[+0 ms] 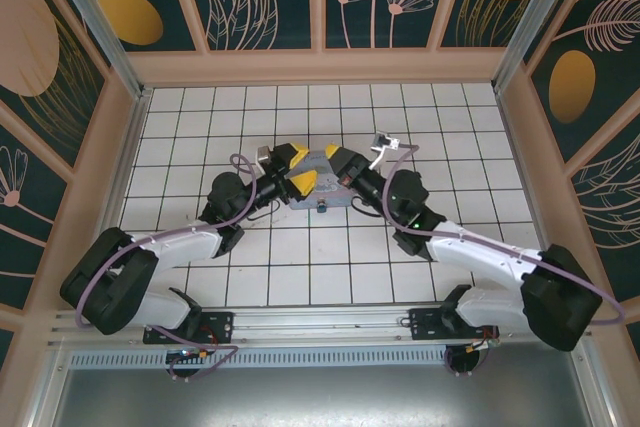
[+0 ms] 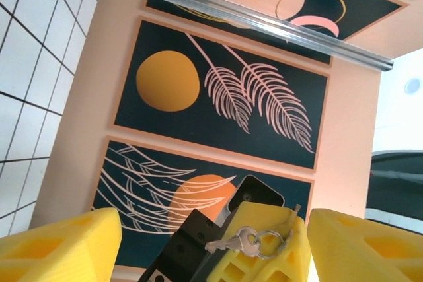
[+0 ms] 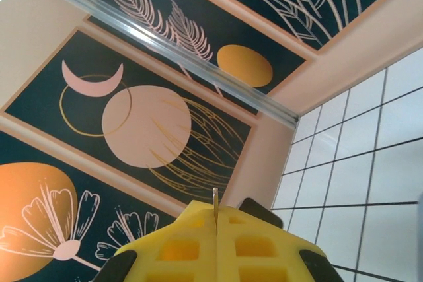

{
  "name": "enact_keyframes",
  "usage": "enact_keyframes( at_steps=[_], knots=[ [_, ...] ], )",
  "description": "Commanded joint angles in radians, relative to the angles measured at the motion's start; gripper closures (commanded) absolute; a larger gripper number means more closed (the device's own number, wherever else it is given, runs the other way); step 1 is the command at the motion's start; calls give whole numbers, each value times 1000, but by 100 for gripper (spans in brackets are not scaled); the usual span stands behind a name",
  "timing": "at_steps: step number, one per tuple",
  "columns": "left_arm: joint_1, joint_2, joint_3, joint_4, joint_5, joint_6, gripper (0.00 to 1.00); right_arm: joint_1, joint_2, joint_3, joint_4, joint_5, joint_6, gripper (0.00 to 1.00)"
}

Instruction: Unlock the padlock with the key

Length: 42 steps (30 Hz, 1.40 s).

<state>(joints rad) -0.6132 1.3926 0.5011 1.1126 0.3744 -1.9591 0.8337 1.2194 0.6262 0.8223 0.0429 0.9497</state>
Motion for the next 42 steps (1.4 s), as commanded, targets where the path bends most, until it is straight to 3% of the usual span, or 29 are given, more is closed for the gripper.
enact_keyframes(
  at_steps=[1,12,42],
  knots=[
    [4,2,16,108,-32,-80,27,29,50,55,118,44,-12,100],
    [3,3,47,156,-60,-135,33,88,137,69,195,76,-9,100],
    [3,-8,-14,102,-104,-111,71,93,133,50,202,78,-20,100]
  ],
)
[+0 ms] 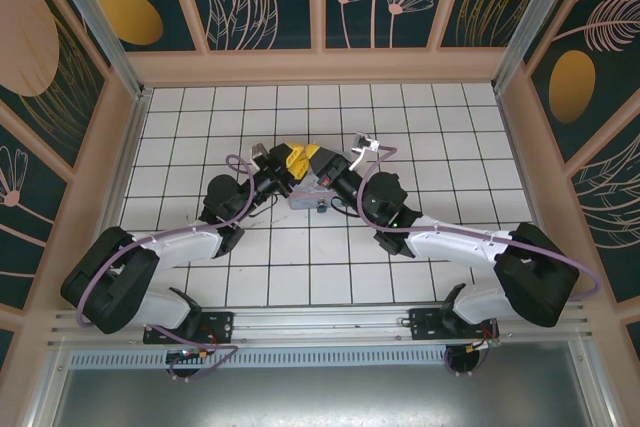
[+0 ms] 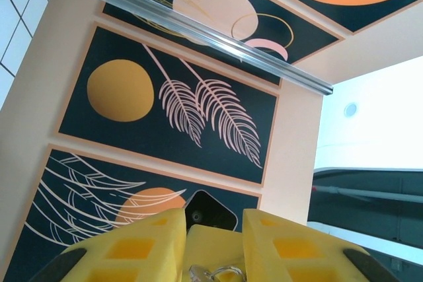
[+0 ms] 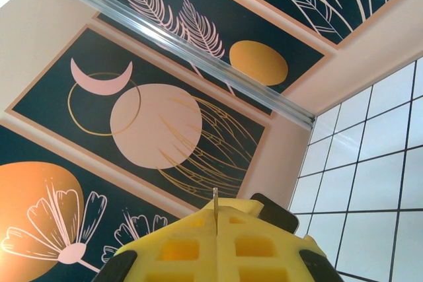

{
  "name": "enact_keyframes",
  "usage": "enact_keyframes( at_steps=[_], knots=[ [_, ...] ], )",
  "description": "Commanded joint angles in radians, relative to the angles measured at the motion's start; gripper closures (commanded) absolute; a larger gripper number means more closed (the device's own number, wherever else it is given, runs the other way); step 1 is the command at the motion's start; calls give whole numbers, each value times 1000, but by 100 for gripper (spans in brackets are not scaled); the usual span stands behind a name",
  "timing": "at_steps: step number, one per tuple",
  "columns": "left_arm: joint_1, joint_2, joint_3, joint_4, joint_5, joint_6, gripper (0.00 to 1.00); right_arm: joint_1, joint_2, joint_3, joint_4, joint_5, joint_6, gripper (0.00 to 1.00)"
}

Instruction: Unlock the padlock with the key

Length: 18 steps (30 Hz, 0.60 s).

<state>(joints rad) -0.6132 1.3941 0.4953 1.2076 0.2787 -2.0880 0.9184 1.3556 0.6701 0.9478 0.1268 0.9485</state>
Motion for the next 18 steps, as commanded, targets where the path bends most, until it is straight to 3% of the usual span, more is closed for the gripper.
enact_keyframes(
  at_steps=[1,18],
  knots=[
    [3,-10,-7,5,-9,19,72,8,-3,6,76,-4,-20,100],
    [4,-16,-8,-26,-18,35,97,9,10,14,73,-9,-16,100]
  ],
)
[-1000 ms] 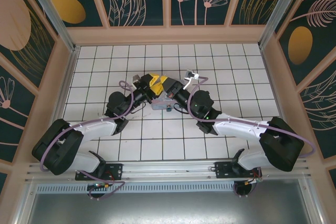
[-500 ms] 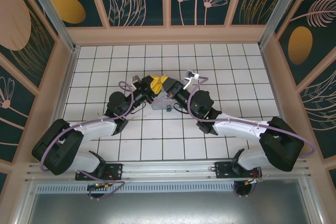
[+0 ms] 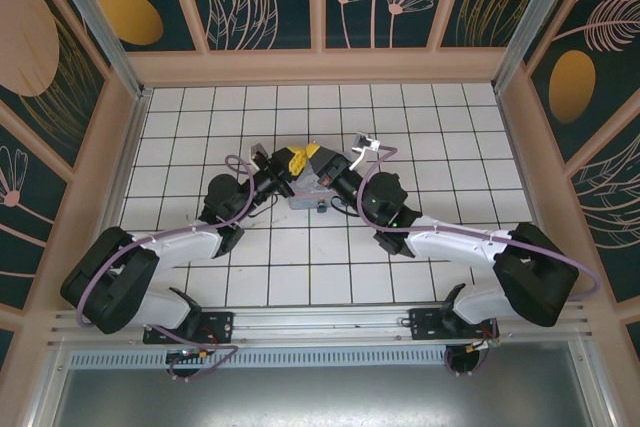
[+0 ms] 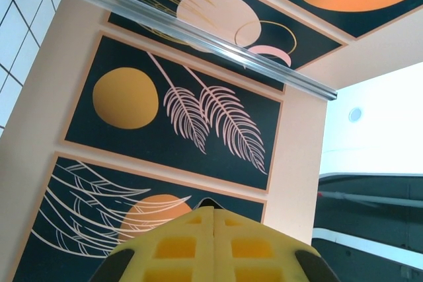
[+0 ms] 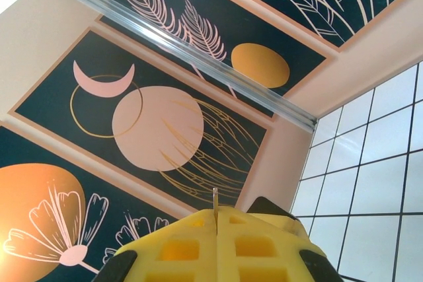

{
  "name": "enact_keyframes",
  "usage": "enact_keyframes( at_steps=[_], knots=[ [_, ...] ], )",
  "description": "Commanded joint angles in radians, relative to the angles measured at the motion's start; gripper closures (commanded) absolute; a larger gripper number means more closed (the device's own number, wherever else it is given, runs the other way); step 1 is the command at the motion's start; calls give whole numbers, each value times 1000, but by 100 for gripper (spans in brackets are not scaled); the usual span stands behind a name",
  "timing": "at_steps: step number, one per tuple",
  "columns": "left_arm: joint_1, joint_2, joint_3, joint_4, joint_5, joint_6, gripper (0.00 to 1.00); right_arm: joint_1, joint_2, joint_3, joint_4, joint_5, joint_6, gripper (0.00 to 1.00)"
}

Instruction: Unlock the padlock with the key

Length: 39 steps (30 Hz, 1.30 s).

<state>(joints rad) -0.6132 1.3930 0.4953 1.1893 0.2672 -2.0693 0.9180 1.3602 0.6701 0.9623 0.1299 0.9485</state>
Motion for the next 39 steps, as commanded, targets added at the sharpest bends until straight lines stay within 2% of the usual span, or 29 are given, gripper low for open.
enact_keyframes(
  at_steps=[1,7,8,10,12,13,17,22,26,29,31,36,39],
  knots=[
    [3,-15,-6,-9,-6,17,98,8,7,15,59,-12,-16,100],
    [4,-12,-3,-16,-7,38,100,7,-4,16,34,-11,-16,100],
    [4,-11,-1,-17,-7,49,100,7,-16,9,20,-1,-14,91],
    [6,-15,4,-32,-7,100,100,1,-63,-17,-27,24,-12,65],
    [5,-23,16,-84,-2,165,100,-6,-126,-59,-91,49,-10,50],
    [6,-30,25,-116,-1,214,100,-11,-165,-81,-137,60,-6,46],
    [8,-64,79,-301,-4,418,100,-42,-306,-153,-318,56,-1,43],
    [7,-91,196,-615,-36,762,100,-146,-428,-214,-521,-54,6,40],
    [7,-58,337,-891,-65,1072,100,-200,-472,-245,-571,-110,-23,41],
    [4,5,469,-1140,-147,1312,100,-217,-466,-263,-552,-152,-37,41],
    [-6,62,575,-1303,-240,1439,100,-221,-449,-269,-530,-170,-42,40],
    [-18,117,663,-1462,-398,1557,100,-232,-396,-265,-488,-215,-67,41],
    [-28,111,672,-1464,-420,1587,100,-254,-372,-261,-441,-258,-75,40]
  ],
)
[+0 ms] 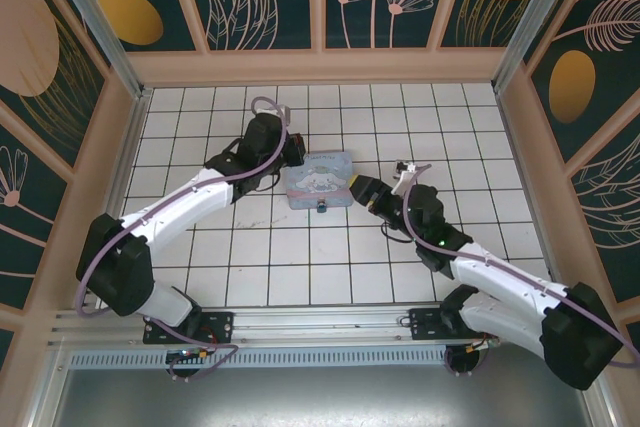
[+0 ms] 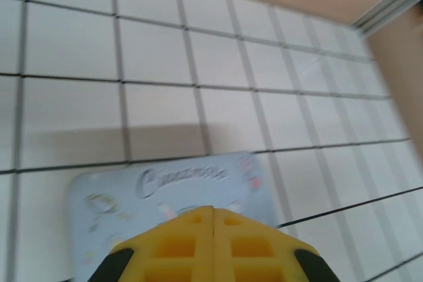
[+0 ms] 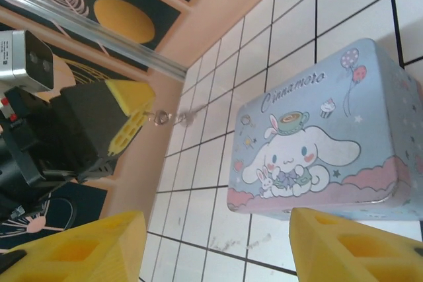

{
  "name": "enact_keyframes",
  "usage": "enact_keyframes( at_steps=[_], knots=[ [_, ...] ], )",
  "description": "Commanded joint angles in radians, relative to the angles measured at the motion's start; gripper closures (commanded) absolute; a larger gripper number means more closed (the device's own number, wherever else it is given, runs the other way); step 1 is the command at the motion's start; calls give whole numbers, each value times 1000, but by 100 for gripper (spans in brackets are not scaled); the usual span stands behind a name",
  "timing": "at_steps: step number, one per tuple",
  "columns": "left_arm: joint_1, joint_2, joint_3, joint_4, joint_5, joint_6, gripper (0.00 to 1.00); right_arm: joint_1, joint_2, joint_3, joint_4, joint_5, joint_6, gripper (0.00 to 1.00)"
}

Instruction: Unlock the padlock with the key

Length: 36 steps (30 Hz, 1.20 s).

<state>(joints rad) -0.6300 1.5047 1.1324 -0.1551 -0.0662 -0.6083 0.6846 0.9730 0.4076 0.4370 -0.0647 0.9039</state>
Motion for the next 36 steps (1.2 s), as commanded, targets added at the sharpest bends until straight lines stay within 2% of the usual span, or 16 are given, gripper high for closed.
enact_keyframes(
  at_steps=[1,7,14,21,30,36],
  knots=[
    [-11,-7,32,-106,-77,131,100,-30,22,2,105,-81,-32,40],
    [-12,-51,-13,34,59,121,100,-93,69,7,271,-221,-51,44],
    [-11,-116,-127,283,263,-8,100,-131,154,13,452,-316,-22,51],
    [-11,-163,-215,465,397,-123,100,-132,258,65,586,-417,-2,55],
    [-11,-180,-259,601,480,-225,100,-131,356,103,726,-477,66,55],
    [-11,-178,-270,627,491,-241,100,-132,381,110,771,-482,88,56]
  ],
)
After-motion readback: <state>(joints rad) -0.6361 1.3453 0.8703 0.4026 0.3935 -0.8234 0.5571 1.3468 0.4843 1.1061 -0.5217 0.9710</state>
